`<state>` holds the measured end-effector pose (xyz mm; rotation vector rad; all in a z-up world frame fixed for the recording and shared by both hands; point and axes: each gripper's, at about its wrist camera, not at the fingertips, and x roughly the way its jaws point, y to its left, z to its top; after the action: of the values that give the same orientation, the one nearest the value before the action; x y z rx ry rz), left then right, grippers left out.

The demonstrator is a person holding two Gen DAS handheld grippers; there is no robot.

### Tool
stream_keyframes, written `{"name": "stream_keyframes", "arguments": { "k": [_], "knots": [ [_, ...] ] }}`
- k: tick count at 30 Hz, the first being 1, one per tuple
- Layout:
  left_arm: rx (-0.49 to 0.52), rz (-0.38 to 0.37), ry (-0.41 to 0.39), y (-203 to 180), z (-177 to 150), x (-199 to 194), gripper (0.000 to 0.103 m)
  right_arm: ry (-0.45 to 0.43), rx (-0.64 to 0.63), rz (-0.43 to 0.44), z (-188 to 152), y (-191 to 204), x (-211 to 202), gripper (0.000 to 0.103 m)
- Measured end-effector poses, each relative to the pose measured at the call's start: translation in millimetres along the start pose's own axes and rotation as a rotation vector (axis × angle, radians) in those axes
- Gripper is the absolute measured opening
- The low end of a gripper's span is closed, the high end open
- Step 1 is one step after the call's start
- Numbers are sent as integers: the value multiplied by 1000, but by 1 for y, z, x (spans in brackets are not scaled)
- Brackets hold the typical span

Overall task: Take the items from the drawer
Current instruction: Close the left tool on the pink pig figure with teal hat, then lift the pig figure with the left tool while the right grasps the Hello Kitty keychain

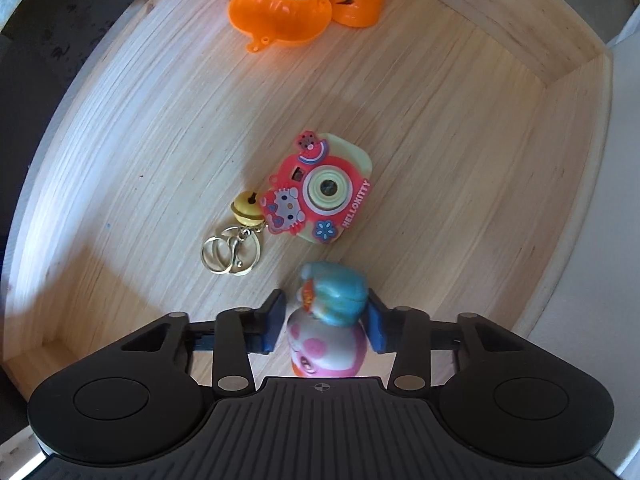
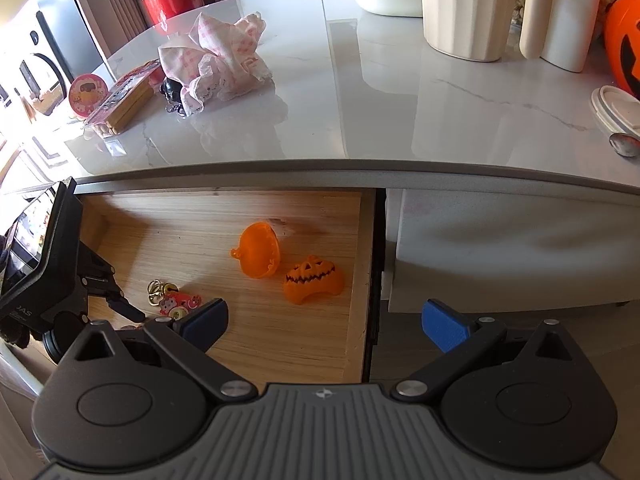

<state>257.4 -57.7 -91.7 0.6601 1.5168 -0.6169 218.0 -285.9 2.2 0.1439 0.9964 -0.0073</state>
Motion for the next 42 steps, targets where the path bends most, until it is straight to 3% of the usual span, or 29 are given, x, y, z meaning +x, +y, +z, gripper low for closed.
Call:
{"name": "stream_keyframes", "arguments": {
  "k": [4, 13, 15, 18, 22, 25, 27, 28, 31, 35, 42],
  "knots": [
    [-55, -7, 4, 3, 0, -2, 43, -4, -13, -5, 0, 3, 0, 103],
    [-50, 9, -13, -2, -6, -12, 37, -5, -29, -18, -1, 4, 2, 103],
    [-42, 23, -88, -4, -16, -35, 36, -3, -38, -25, -1, 5, 4, 103],
    [-119, -8, -264, 1, -47, -85, 36, 0, -66, -18, -3, 7, 4, 103],
    [-348, -50, -552, 19, -107, -132, 36, 36, -89, 63, -1, 17, 5, 103],
    [-531, -120, -685, 43, -148, -128, 36, 91, -183, 108, 9, 45, 12, 103],
    [-615, -123, -667, 53, -165, -121, 35, 133, -306, 96, 19, 78, 24, 103],
    [-628, -86, -656, 54, -156, -122, 35, 158, -367, 92, 22, 94, 31, 103],
    [-645, -94, -720, 65, -175, -124, 35, 258, -494, 100, 30, 137, 61, 103],
    [-693, -109, -750, 77, -190, -117, 35, 390, -528, 60, 30, 172, 108, 103],
    [-750, -177, -818, 83, -207, -115, 35, 493, -642, 15, 17, 206, 146, 103]
  ]
}}
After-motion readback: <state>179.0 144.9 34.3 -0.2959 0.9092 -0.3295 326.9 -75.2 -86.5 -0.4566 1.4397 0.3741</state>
